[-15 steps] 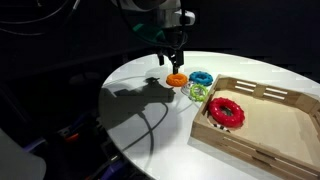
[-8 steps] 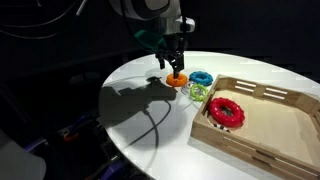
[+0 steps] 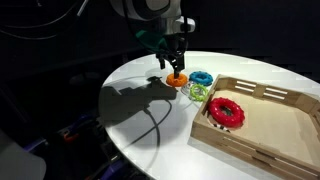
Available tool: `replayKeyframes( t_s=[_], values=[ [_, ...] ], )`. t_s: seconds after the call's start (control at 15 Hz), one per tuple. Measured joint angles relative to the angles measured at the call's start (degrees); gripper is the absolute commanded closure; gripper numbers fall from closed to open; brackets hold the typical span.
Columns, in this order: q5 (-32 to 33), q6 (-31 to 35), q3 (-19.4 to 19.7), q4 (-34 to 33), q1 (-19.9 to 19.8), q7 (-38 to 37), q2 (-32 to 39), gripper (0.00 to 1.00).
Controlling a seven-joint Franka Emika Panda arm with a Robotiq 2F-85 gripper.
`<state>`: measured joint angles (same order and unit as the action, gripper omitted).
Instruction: Pick up the orange ring and place it in the wooden tray
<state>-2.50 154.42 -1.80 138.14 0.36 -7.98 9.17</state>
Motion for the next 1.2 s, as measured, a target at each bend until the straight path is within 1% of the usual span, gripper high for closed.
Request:
replayKeyframes(
  t_s=[0.6, 0.67, 0.73, 0.8, 0.87, 0.93, 1.07, 1.13, 1.2],
  values=[
    [0.3, 3.5, 0.2, 0.0, 0.2, 0.0, 1.5, 0.0],
    [0.3, 3.8, 0.2, 0.0, 0.2, 0.0, 1.9, 0.06],
    [0.3, 4.2, 0.2, 0.0, 0.2, 0.0, 2.2, 0.27],
    [0.3, 4.4, 0.3, 0.0, 0.2, 0.0, 2.4, 0.31],
    [0.3, 4.5, 0.4, 0.0, 0.2, 0.0, 2.4, 0.32],
    [0.3, 4.5, 0.5, 0.0, 0.2, 0.0, 2.4, 0.38],
    [0.3, 4.6, 0.8, -0.1, 0.2, 0.0, 2.4, 0.57],
    [0.3, 4.6, 0.9, -0.1, 0.2, 0.0, 2.4, 0.64],
    [0.3, 4.6, 0.9, -0.2, 0.3, 0.0, 2.4, 0.65]
  ],
)
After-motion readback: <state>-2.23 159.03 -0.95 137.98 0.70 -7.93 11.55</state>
